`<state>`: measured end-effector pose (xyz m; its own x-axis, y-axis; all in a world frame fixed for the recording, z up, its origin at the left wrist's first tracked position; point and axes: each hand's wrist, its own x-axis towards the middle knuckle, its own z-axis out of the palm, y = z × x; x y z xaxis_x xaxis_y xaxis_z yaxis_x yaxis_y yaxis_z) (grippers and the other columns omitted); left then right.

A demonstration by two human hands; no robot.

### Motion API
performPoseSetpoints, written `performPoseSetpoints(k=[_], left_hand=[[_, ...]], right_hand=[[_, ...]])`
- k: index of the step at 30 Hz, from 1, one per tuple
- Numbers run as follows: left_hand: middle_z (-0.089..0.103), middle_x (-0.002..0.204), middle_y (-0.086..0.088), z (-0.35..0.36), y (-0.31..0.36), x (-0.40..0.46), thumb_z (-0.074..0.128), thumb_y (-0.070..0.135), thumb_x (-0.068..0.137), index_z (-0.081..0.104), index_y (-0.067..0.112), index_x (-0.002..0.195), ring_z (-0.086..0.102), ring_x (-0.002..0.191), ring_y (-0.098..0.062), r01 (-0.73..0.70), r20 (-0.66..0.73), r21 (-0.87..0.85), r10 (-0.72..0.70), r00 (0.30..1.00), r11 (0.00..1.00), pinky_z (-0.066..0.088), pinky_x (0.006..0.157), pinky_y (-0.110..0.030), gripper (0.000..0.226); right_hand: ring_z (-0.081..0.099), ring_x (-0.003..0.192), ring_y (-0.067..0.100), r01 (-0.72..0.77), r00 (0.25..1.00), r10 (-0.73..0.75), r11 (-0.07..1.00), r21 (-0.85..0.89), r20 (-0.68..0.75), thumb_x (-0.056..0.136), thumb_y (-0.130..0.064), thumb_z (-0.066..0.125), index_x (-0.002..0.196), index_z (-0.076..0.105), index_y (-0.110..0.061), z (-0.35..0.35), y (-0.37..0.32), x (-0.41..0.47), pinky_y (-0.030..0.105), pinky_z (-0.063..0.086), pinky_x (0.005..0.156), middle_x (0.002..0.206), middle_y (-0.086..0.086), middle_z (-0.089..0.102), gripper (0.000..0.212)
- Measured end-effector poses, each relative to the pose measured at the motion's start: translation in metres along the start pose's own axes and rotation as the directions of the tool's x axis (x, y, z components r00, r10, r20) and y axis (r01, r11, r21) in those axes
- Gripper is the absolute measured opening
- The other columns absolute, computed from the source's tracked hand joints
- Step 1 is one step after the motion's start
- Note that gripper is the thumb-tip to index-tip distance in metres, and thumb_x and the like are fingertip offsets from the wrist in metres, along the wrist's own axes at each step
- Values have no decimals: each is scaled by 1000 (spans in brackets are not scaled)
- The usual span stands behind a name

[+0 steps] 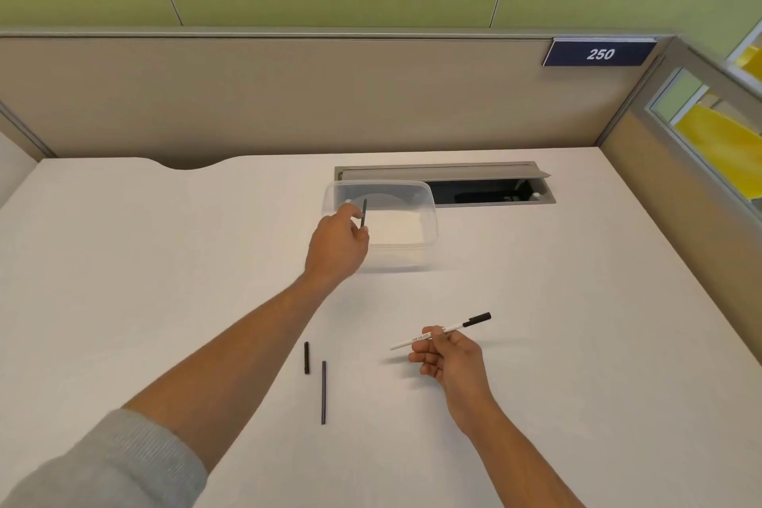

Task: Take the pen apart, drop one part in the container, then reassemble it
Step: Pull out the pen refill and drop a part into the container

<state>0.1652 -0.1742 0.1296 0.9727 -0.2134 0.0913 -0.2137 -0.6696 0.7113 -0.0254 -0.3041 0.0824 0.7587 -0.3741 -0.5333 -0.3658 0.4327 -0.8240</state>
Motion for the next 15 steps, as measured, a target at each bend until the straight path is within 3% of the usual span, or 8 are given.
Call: performPoseSetpoints(k=[4, 9, 15], left_hand=[[70, 90, -9, 15, -1, 36, 53, 13, 87, 63, 13, 98, 61, 76, -27, 61, 104, 144, -77, 992, 988, 49, 66, -30, 15], [68, 95, -13, 31, -5, 64, 53, 10, 84, 65, 6, 96, 62, 83, -30, 114, 194, 263, -168, 966, 958, 49, 66, -31, 17], [67, 101, -15, 46, -12, 80, 58, 17, 87, 57, 6, 90, 56, 77, -27, 96, 299, 371, -217, 929, 924, 43, 63, -30, 12]], right_hand=[[66, 67, 25, 11, 1000, -11, 1000, -10, 15, 97, -16, 50, 100, 61, 2, 2, -4, 13, 29, 48, 56, 76, 15, 70, 21], [65, 67, 25, 23, 999, -22, 999, -24, 26, 97, -15, 49, 100, 61, 1, 3, -8, 26, 30, 48, 57, 76, 15, 70, 21], [64, 65, 24, 18, 999, -18, 1000, -14, 31, 97, -14, 48, 99, 61, 1, 6, -6, 34, 29, 48, 55, 75, 15, 69, 20]])
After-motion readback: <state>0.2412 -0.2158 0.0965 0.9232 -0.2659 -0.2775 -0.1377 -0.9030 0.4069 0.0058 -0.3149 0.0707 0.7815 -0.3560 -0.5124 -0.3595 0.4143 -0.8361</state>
